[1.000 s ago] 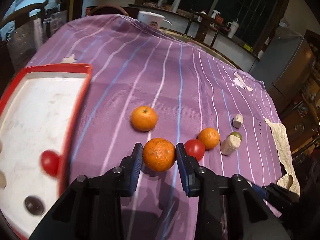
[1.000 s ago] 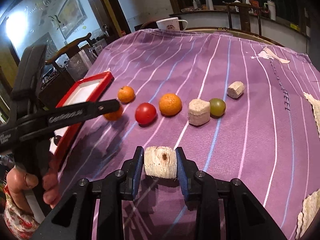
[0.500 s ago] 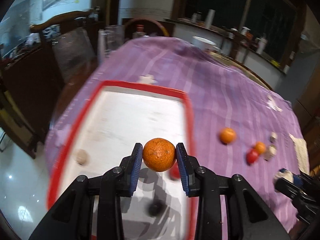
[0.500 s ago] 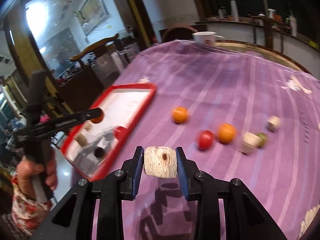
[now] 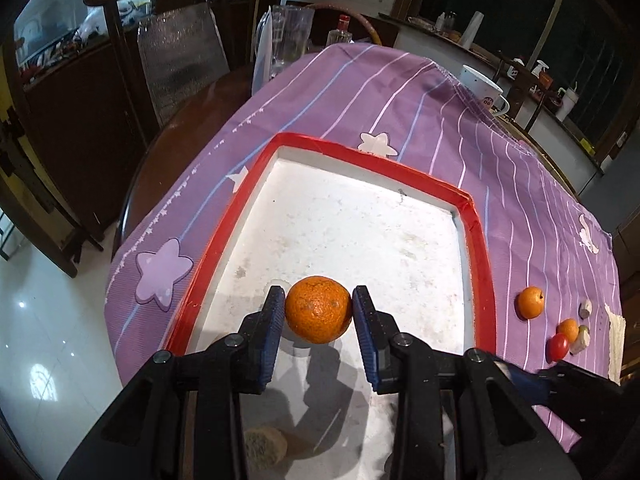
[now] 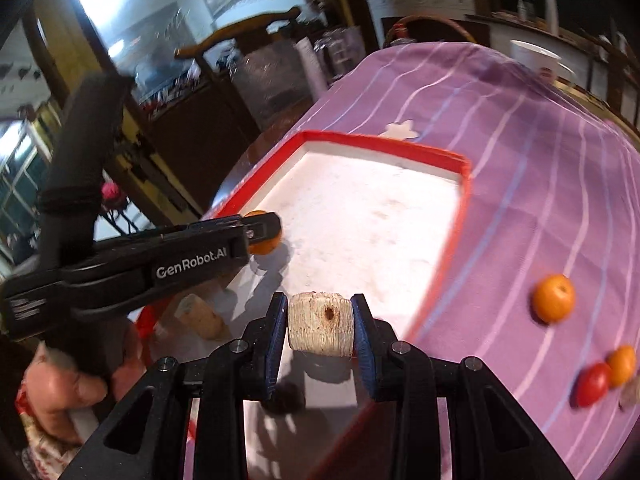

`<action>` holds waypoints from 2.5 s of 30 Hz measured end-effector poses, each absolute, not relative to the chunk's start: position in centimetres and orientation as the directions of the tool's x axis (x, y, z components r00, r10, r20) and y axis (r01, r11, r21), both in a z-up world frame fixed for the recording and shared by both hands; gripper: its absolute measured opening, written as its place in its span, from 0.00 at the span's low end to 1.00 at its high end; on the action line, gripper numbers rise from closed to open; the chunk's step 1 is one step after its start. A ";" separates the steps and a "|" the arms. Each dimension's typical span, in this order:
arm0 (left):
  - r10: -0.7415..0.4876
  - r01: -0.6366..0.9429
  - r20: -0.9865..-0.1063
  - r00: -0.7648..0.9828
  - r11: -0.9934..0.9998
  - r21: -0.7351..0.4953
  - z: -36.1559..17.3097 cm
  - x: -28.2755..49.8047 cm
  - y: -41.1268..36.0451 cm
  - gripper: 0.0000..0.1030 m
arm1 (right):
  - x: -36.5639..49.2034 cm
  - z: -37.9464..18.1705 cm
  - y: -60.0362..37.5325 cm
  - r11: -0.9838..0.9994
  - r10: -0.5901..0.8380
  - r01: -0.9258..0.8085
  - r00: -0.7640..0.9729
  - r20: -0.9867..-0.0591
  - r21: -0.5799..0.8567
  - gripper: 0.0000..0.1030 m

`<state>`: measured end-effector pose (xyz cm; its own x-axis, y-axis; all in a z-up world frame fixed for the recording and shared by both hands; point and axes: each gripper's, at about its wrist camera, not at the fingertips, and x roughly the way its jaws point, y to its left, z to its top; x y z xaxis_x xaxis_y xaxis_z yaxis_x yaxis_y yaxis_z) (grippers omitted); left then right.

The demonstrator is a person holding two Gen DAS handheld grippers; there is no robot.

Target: Organize fruits

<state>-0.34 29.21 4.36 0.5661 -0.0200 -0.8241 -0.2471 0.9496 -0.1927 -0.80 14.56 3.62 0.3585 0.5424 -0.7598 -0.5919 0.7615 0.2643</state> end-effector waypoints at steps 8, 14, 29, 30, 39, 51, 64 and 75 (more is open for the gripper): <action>-0.058 -0.269 -0.802 0.595 0.925 -0.267 4.7 -1.9 31.3 0.43 | -0.6 1.5 17.0 0.750 0.524 -0.616 0.330 -0.785 0.242 0.35; -0.083 -0.284 -0.729 0.680 0.887 -0.366 7.2 -5.5 32.2 0.58 | -2.0 3.7 14.9 0.758 0.551 -0.600 0.379 -0.743 0.256 0.36; -0.001 -0.271 -0.689 0.725 0.919 -0.287 9.2 -11.5 23.1 0.75 | -7.4 5.9 0.5 0.895 0.440 -0.348 0.578 -0.687 0.280 0.46; 0.001 -0.259 -0.685 0.728 0.926 -0.274 9.3 -11.6 22.0 0.75 | -7.6 5.7 -0.4 0.898 0.436 -0.330 0.580 -0.688 0.291 0.46; 0.071 -0.183 -0.656 0.751 0.978 -0.103 10.7 -12.9 14.1 0.79 | -9.1 5.8 -5.9 0.909 0.414 -0.245 0.628 -0.659 0.337 0.47; 0.280 -0.217 -0.570 0.773 0.960 0.178 11.2 -13.8 9.3 0.89 | -9.5 5.7 -7.8 0.922 0.376 -0.195 0.654 -0.657 0.334 0.49; 0.219 -0.156 -0.623 0.751 0.976 0.155 10.1 -13.7 9.9 0.89 | -9.5 5.3 -7.4 0.928 0.366 -0.193 0.635 -0.681 0.319 0.49; 0.150 -0.125 -0.675 0.722 0.988 0.086 9.3 -13.4 10.5 0.89 | -9.7 5.1 -7.7 0.932 0.355 -0.176 0.631 -0.690 0.318 0.49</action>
<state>-13.43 10.48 9.28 0.7219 0.1503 -0.6755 -0.1255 0.9884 0.0858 -9.67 -7.67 5.08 0.6309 0.3546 -0.6901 -0.1763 0.9317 0.3175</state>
